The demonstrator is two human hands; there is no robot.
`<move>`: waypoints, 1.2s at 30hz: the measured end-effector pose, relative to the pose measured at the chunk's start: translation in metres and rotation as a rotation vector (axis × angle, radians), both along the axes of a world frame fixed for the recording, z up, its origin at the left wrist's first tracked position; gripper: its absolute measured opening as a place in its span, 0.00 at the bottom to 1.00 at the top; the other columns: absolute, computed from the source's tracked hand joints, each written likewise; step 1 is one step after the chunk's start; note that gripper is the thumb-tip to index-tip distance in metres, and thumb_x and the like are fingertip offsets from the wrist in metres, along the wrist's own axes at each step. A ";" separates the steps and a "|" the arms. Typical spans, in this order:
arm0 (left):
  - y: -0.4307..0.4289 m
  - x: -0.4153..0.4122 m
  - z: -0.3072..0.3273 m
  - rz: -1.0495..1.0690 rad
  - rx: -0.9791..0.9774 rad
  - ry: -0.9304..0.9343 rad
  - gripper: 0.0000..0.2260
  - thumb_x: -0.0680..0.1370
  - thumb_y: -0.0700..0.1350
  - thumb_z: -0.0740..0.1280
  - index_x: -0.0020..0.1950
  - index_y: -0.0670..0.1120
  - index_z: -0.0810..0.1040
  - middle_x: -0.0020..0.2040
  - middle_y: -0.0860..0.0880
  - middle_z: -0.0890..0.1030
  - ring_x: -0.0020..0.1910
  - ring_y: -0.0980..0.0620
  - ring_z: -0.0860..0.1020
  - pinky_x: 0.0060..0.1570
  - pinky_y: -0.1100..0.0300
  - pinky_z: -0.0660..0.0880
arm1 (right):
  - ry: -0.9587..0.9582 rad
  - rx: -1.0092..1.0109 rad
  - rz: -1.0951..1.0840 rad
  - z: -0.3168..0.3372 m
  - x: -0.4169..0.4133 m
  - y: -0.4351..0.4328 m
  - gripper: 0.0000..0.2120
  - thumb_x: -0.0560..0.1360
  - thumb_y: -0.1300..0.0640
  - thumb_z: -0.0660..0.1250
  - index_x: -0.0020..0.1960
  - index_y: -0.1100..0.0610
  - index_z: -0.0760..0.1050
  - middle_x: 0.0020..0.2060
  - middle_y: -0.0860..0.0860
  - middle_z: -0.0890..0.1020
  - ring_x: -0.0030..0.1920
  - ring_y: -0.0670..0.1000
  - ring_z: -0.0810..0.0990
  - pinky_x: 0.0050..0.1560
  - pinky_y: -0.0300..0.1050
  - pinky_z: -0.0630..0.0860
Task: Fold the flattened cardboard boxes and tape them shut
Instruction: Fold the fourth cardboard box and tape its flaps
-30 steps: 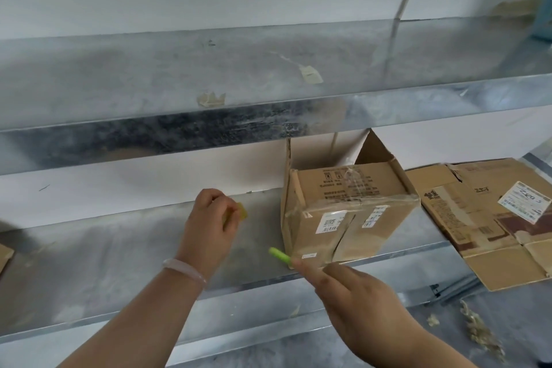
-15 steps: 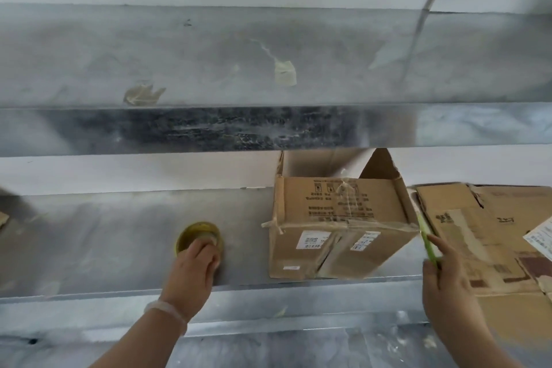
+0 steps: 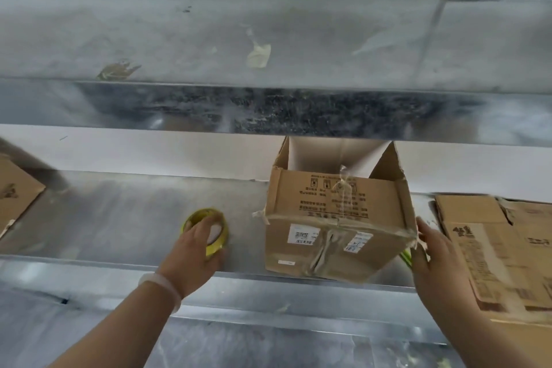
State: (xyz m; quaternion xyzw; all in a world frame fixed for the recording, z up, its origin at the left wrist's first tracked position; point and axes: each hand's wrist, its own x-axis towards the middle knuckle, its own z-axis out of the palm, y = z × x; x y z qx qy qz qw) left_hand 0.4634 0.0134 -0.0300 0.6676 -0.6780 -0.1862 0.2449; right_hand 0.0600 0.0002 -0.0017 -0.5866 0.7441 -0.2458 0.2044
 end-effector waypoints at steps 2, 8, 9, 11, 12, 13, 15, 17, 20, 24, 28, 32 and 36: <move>0.006 -0.032 0.028 0.139 -0.137 0.238 0.23 0.79 0.44 0.65 0.74 0.48 0.66 0.68 0.54 0.71 0.67 0.56 0.69 0.67 0.60 0.66 | -0.322 -0.155 -0.035 0.023 0.012 0.012 0.21 0.83 0.58 0.56 0.74 0.44 0.66 0.65 0.40 0.76 0.65 0.40 0.73 0.63 0.41 0.67; 0.016 -0.153 0.101 0.204 -0.091 1.033 0.26 0.74 0.63 0.63 0.71 0.57 0.71 0.60 0.62 0.80 0.60 0.64 0.77 0.57 0.69 0.74 | -0.829 -0.142 -0.092 0.069 0.070 0.030 0.19 0.78 0.33 0.55 0.68 0.32 0.68 0.50 0.25 0.78 0.49 0.24 0.74 0.51 0.34 0.69; 0.013 -0.160 0.106 0.239 -0.101 1.012 0.24 0.74 0.62 0.65 0.68 0.55 0.74 0.56 0.60 0.83 0.56 0.62 0.79 0.55 0.66 0.76 | -0.842 -0.133 -0.102 0.071 0.077 0.028 0.19 0.75 0.32 0.58 0.64 0.33 0.71 0.47 0.28 0.80 0.46 0.25 0.75 0.47 0.34 0.69; 0.006 -0.164 0.109 0.330 -0.123 0.971 0.17 0.75 0.57 0.67 0.62 0.53 0.78 0.49 0.57 0.85 0.51 0.60 0.82 0.52 0.62 0.79 | -0.861 -0.129 -0.133 0.072 0.084 0.022 0.13 0.74 0.37 0.64 0.57 0.36 0.74 0.44 0.31 0.82 0.43 0.30 0.79 0.43 0.36 0.71; 0.004 -0.164 0.107 0.362 -0.120 0.961 0.14 0.77 0.54 0.67 0.61 0.53 0.79 0.49 0.57 0.85 0.50 0.59 0.82 0.52 0.60 0.79 | -0.873 -0.127 -0.147 0.071 0.086 0.019 0.11 0.75 0.40 0.66 0.57 0.38 0.75 0.43 0.34 0.83 0.42 0.33 0.81 0.43 0.37 0.72; 0.003 -0.164 0.105 0.382 -0.120 0.956 0.13 0.78 0.52 0.65 0.61 0.53 0.79 0.49 0.57 0.85 0.50 0.59 0.82 0.53 0.57 0.79 | -0.879 -0.128 -0.157 0.070 0.086 0.016 0.10 0.76 0.43 0.65 0.57 0.40 0.76 0.43 0.36 0.84 0.42 0.35 0.82 0.42 0.37 0.73; 0.003 -0.163 0.100 0.404 -0.146 0.961 0.11 0.80 0.49 0.63 0.60 0.52 0.79 0.49 0.57 0.85 0.51 0.58 0.82 0.55 0.56 0.78 | -0.877 -0.133 -0.154 0.067 0.085 0.015 0.08 0.79 0.47 0.63 0.57 0.41 0.76 0.43 0.37 0.84 0.43 0.36 0.82 0.41 0.35 0.73; 0.004 -0.162 0.098 0.425 -0.157 1.014 0.11 0.79 0.48 0.62 0.58 0.54 0.81 0.49 0.57 0.85 0.50 0.59 0.81 0.51 0.63 0.77 | -0.884 -0.130 -0.144 0.066 0.084 0.016 0.09 0.81 0.50 0.60 0.57 0.41 0.76 0.44 0.38 0.84 0.44 0.37 0.82 0.41 0.33 0.73; 0.004 -0.159 0.099 0.424 -0.129 1.083 0.13 0.80 0.44 0.61 0.52 0.57 0.83 0.47 0.59 0.85 0.47 0.62 0.81 0.41 0.73 0.75 | -0.880 -0.121 -0.126 0.066 0.080 0.016 0.12 0.82 0.52 0.58 0.60 0.43 0.77 0.45 0.38 0.84 0.44 0.36 0.81 0.41 0.30 0.72; 0.003 -0.154 0.103 0.378 -0.072 1.104 0.14 0.81 0.45 0.60 0.50 0.60 0.83 0.47 0.57 0.85 0.47 0.61 0.82 0.41 0.71 0.75 | -0.851 -0.084 -0.094 0.063 0.073 0.016 0.14 0.83 0.49 0.55 0.63 0.43 0.76 0.45 0.35 0.83 0.44 0.31 0.78 0.36 0.23 0.70; 0.007 -0.149 0.096 0.267 -0.071 0.978 0.16 0.79 0.65 0.52 0.54 0.69 0.79 0.54 0.64 0.82 0.54 0.67 0.78 0.49 0.76 0.72 | -0.804 -0.096 -0.080 0.061 0.070 0.020 0.15 0.83 0.42 0.50 0.62 0.38 0.72 0.44 0.27 0.80 0.44 0.25 0.75 0.42 0.22 0.69; 0.006 -0.140 0.077 0.104 -0.091 0.981 0.24 0.78 0.63 0.50 0.73 0.61 0.67 0.65 0.61 0.77 0.66 0.61 0.73 0.67 0.66 0.68 | -0.816 -0.098 -0.094 0.052 0.065 0.022 0.25 0.81 0.37 0.53 0.71 0.47 0.71 0.64 0.50 0.79 0.57 0.46 0.77 0.67 0.48 0.69; 0.002 -0.124 0.074 -0.084 -0.099 0.881 0.21 0.82 0.50 0.48 0.76 0.54 0.60 0.69 0.59 0.73 0.70 0.61 0.68 0.71 0.62 0.63 | -0.836 -0.036 0.010 0.050 0.057 0.019 0.24 0.72 0.26 0.48 0.67 0.22 0.62 0.69 0.33 0.70 0.70 0.37 0.66 0.74 0.41 0.55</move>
